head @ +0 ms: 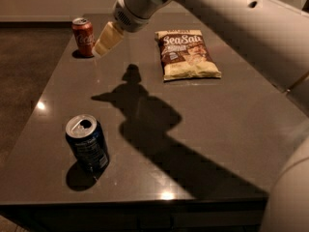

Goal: Move coke can near brown chip bag

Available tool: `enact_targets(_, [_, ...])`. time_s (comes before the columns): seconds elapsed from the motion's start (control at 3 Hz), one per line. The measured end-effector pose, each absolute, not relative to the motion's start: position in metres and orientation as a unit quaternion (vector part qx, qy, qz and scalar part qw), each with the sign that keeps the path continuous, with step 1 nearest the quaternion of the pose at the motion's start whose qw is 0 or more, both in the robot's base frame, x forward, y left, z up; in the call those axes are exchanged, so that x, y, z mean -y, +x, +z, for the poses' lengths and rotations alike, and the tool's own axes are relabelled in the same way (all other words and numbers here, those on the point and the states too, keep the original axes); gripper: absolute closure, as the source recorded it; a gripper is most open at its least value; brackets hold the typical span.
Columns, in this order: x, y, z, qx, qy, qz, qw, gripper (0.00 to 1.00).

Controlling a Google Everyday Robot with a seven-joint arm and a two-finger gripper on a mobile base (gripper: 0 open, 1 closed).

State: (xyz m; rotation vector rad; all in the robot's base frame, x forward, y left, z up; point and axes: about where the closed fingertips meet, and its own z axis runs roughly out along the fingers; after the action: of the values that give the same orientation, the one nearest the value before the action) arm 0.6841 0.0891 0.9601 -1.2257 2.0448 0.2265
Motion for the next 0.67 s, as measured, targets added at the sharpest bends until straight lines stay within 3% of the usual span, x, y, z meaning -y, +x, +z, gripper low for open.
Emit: enact_targets(0.67, [-0.130, 0.725, 0.939, -0.820, -0.415, 0.072, 0.387, 0.00])
